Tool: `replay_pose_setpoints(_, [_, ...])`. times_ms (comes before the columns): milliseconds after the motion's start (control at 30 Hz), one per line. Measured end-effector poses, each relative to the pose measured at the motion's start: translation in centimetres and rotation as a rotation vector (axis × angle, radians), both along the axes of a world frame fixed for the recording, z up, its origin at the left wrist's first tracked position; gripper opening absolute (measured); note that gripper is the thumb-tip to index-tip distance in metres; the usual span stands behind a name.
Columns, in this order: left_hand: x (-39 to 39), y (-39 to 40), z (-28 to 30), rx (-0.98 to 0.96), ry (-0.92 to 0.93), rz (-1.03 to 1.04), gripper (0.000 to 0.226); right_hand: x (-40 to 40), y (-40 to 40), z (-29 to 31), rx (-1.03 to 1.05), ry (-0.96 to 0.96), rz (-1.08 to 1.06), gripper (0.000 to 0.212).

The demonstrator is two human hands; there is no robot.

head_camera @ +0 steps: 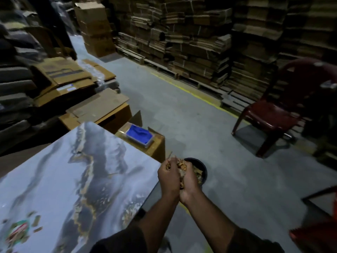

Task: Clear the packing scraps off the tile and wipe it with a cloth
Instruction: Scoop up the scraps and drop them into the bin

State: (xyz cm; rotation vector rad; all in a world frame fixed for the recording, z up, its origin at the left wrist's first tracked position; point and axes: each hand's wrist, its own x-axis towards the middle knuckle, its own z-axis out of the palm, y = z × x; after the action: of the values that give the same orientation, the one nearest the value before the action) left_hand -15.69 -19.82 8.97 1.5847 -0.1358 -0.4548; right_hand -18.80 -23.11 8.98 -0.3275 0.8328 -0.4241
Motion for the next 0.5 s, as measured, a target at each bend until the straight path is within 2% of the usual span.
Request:
replay_pose_setpoints(233, [0.4, -9.4, -4.5, 0.063, 0.138, -0.119, 0.026, -0.2, -8.8, -4.3, 0.200, 0.056, -0.162, 0.038])
replay_pose_setpoints(500, [4.9, -21.2, -13.2, 0.138, 0.313, -0.131, 0.022, 4.0, -20.8, -12.2, 0.247, 0.181, -0.095, 0.039])
